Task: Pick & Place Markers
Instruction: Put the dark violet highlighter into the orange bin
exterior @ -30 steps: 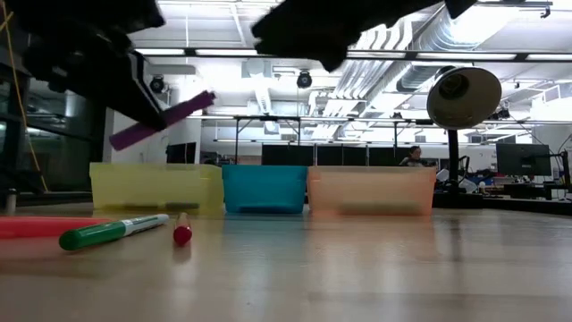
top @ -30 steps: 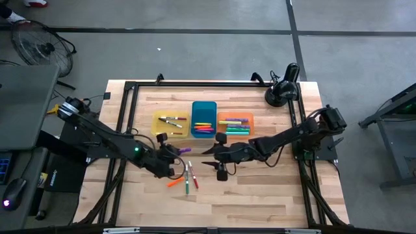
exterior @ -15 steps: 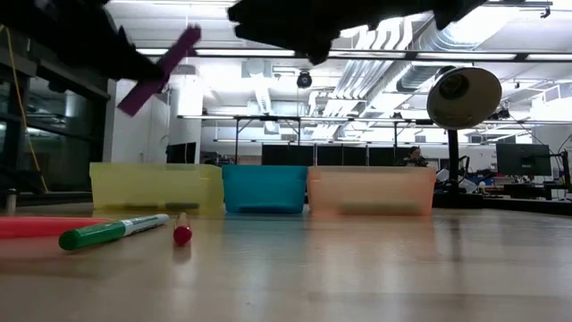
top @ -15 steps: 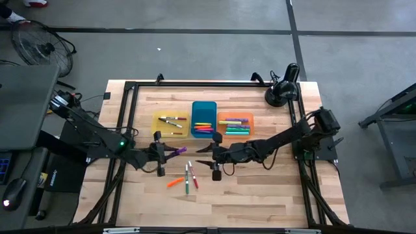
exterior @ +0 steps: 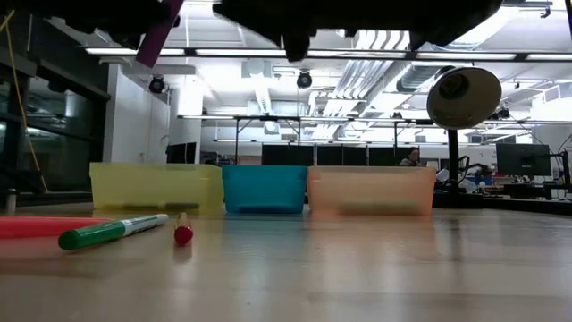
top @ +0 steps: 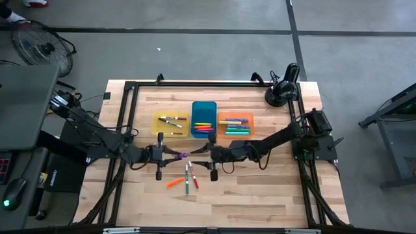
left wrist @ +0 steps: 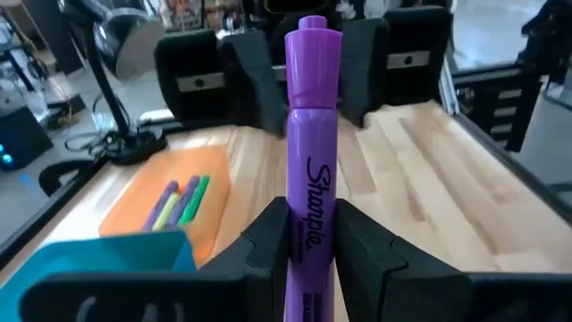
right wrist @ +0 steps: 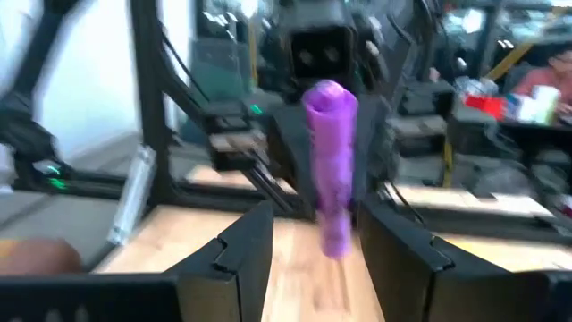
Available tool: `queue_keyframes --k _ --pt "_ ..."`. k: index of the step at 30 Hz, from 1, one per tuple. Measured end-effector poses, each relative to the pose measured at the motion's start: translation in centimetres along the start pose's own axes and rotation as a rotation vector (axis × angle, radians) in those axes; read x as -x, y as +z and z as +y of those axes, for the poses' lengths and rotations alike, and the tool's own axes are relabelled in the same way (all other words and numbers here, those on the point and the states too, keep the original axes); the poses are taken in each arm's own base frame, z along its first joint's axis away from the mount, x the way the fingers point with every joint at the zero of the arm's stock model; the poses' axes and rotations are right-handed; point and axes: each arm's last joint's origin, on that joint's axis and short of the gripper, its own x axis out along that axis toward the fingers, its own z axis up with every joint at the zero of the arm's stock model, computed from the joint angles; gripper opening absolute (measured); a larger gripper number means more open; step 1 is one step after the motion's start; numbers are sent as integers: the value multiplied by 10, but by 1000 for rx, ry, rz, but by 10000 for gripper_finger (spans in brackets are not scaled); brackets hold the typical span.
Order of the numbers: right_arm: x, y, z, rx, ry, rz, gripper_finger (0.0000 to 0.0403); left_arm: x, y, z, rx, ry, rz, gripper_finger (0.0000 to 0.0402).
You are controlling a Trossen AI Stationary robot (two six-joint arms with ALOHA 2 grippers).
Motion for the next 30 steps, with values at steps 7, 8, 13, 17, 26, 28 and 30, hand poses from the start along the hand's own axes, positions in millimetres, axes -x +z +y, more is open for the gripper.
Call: queue_keyframes --k 7,8,13,17,26,28,30 --pt "0 7 -1 5 54 -69 154 0 6 -1 -9 -37 -53 67" --pt "0 7 -1 5 55 -72 154 -1 5 -1 -11 -34 -49 67" --pt "0 9 -3 20 39 -95 154 -6 5 6 4 -66 -52 67" --pt "-1 9 -7 24 22 -89 154 -10 5 12 13 -81 -54 67" --pt "-2 7 -24 -6 -5 -80 197 -11 5 14 14 -92 -53 67" --pt "-3 7 -25 -14 14 -82 206 -11 5 14 7 -91 -54 67" --pt "-4 9 -26 -24 32 -79 210 -12 5 15 5 -85 -57 67"
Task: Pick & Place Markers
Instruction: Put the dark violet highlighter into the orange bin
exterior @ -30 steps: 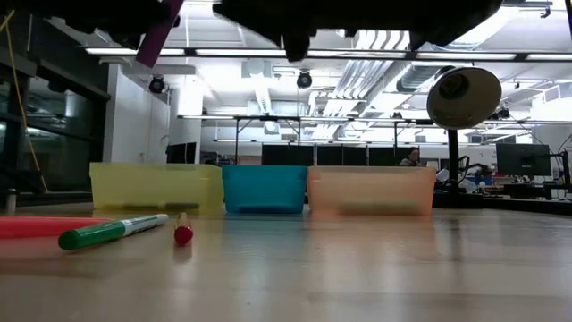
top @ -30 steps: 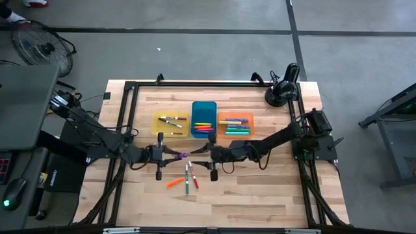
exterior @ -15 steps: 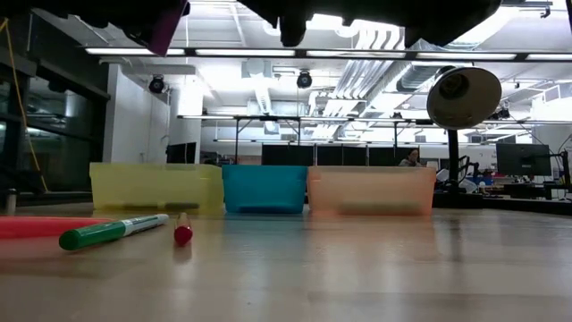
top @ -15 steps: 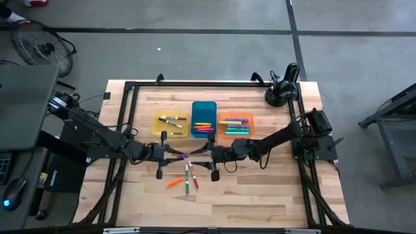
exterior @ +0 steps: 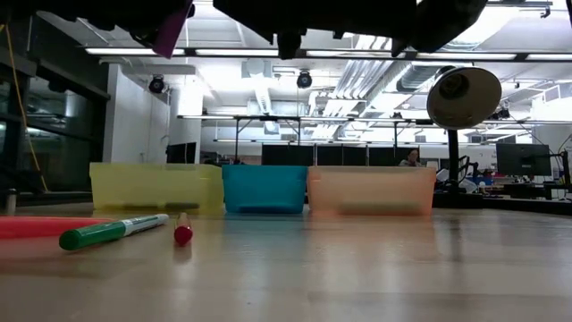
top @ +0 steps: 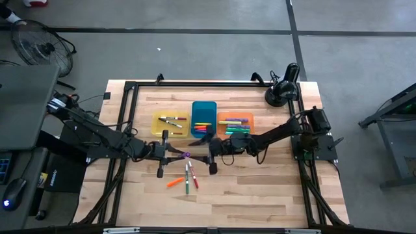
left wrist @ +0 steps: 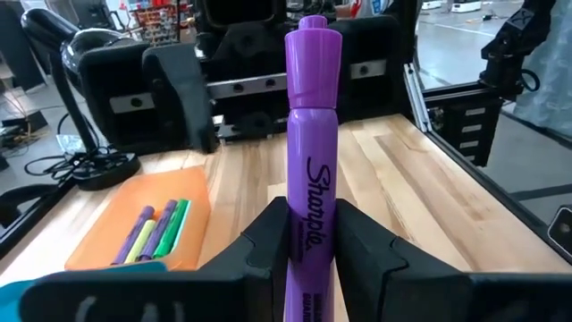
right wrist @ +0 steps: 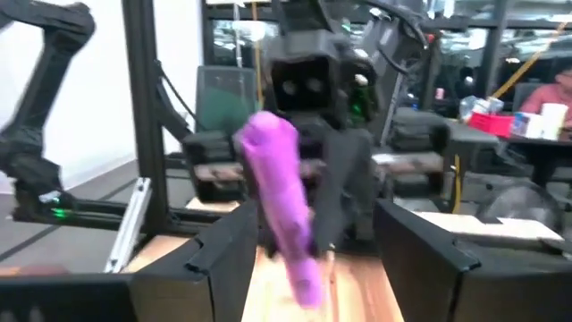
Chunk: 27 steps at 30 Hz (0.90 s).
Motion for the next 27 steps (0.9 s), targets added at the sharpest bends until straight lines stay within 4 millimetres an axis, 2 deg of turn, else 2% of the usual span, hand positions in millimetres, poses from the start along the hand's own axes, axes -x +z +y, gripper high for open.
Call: queue_keyframes --k 4,8,14,19,27 --pt "-13 4 2 11 49 -13 211 -2 -1 6 4 2 2 67" --pt "-29 -2 3 49 31 35 212 -4 -1 8 23 -18 7 67" --pt "-37 4 0 66 17 31 198 -4 -4 7 20 -27 31 67" --pt "-37 1 1 70 19 58 154 -4 -4 7 21 -28 29 67" --pt "-37 -3 1 69 19 97 57 -4 -4 7 32 -32 29 67"
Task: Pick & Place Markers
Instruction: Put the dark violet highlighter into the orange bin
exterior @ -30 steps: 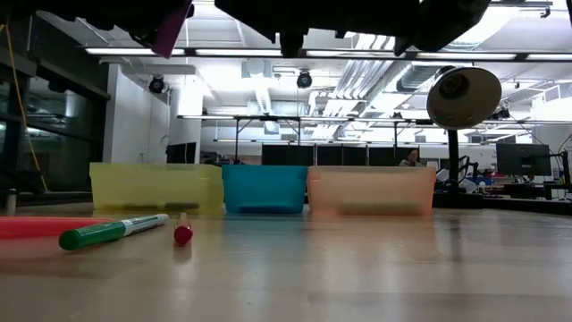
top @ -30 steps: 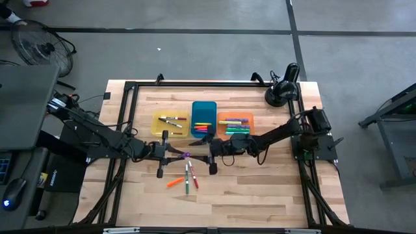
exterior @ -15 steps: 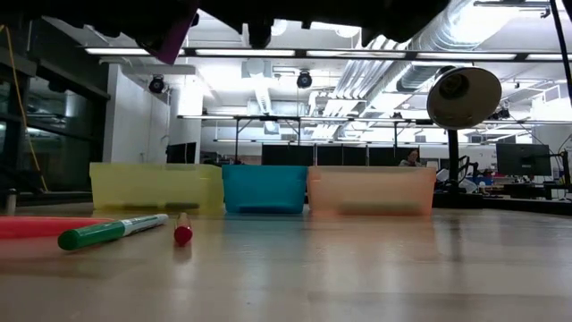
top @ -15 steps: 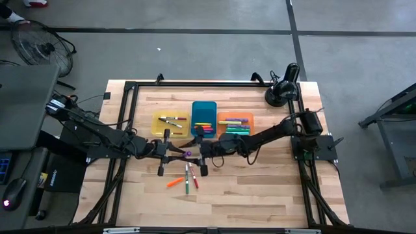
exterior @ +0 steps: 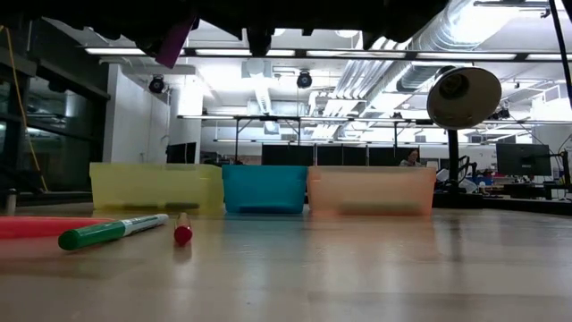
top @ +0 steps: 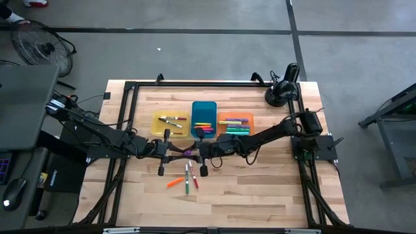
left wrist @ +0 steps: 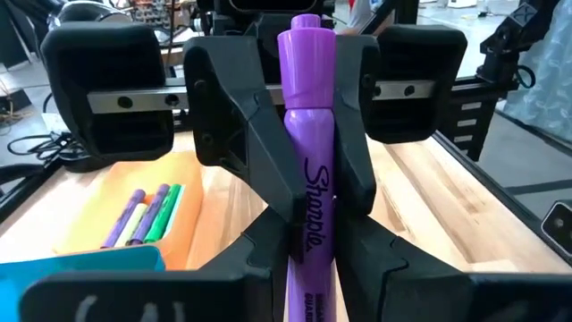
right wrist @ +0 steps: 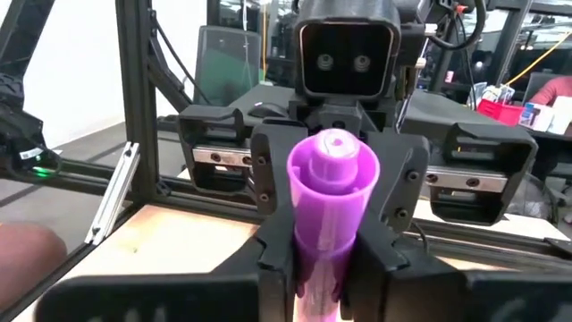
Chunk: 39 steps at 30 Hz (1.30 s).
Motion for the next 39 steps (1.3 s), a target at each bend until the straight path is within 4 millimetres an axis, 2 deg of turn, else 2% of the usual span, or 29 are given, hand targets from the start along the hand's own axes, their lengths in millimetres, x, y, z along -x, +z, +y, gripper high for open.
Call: queue_keyframes --k 6,16,23,29,35,39 --pt "0 0 0 9 1 -2 51 0 -1 0 11 -2 6 69" --pt "0 0 -1 5 -26 3 51 0 -4 0 -2 -1 46 108" --pt "0 -4 -6 10 -45 40 51 2 -8 3 -36 100 88 133" --pt "0 -7 -13 4 -54 65 51 21 1 11 -14 136 80 161" --pt "2 -10 -20 -6 -65 127 51 45 5 20 70 138 100 165" --pt "10 0 -28 -9 -78 192 51 56 2 24 98 136 144 165"
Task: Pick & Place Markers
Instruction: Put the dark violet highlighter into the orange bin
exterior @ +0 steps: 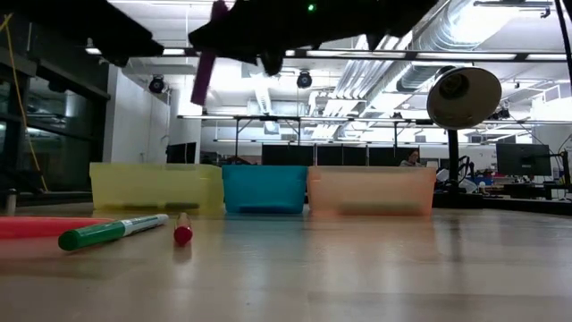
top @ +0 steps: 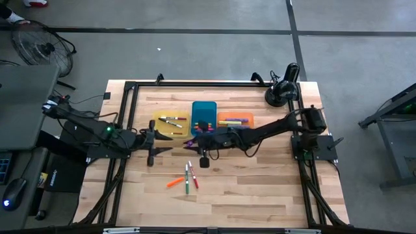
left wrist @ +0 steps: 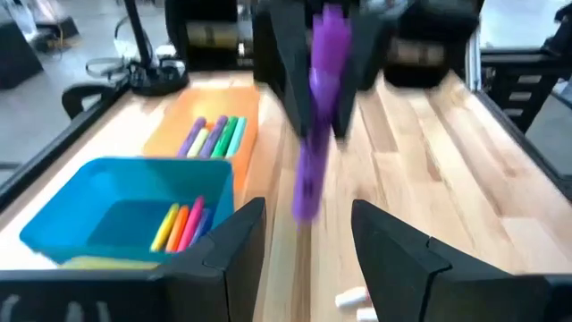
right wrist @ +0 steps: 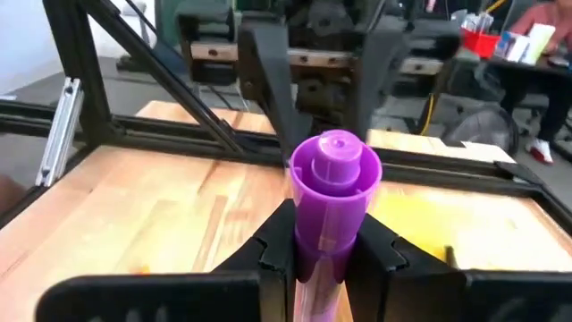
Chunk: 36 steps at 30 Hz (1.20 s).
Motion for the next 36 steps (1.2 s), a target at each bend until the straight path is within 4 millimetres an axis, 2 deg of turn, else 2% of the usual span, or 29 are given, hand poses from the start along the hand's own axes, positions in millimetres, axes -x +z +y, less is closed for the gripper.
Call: queue_keyframes --k 9,14,23,30,36 --pt "39 28 -25 -3 -77 190 51 11 -2 2 -27 -39 -47 166" --pt "53 26 -37 -34 -101 310 51 8 -17 3 -33 -56 -147 166" --pt "63 13 -69 -79 -116 492 51 4 -41 1 -54 -153 -283 166" --pt "72 29 -91 -64 -150 597 51 4 -43 0 -96 -175 -292 166" --pt "85 25 -100 -79 -150 770 51 5 -36 3 -114 -214 -367 166"
